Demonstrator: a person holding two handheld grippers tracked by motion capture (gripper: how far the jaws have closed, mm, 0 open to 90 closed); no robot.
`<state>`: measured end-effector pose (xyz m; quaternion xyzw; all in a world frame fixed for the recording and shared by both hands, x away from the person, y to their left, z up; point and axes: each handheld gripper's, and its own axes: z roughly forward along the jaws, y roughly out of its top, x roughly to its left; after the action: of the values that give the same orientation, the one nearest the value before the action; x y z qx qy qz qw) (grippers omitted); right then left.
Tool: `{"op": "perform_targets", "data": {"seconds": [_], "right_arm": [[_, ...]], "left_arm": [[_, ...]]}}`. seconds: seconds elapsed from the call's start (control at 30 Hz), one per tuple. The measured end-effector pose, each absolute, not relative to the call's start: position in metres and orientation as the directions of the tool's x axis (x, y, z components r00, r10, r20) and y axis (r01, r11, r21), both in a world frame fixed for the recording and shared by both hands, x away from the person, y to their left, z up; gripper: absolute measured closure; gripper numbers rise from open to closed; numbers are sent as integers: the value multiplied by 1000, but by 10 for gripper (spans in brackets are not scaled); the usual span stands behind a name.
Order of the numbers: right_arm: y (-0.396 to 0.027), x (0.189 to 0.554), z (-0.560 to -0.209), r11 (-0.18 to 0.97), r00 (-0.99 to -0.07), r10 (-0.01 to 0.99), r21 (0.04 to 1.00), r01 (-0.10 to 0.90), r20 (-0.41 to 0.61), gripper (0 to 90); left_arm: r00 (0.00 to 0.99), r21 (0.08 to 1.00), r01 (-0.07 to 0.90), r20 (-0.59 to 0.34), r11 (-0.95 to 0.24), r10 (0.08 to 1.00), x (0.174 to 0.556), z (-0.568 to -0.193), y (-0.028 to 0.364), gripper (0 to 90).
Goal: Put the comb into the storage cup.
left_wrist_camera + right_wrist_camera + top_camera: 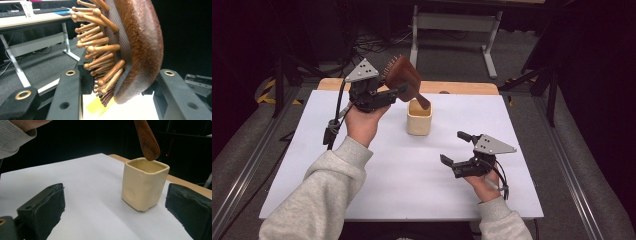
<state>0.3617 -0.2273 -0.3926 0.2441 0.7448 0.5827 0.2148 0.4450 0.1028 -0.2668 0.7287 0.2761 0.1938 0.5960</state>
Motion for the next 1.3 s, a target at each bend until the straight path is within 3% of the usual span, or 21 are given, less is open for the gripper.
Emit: {"op": "perform_targets", "data": {"seconds": [0.8,1.3], "right_arm": [[-229,362,-392,199,-788,615,974,112,-35,33],[-230,362,-393,199,-790,612,973,118,-30,33]], "left_arm": [[727,966,200,-37,-160,686,467,-284,94,573],[729,950,261,-78,-171,680,478,-310,88,567]]}}
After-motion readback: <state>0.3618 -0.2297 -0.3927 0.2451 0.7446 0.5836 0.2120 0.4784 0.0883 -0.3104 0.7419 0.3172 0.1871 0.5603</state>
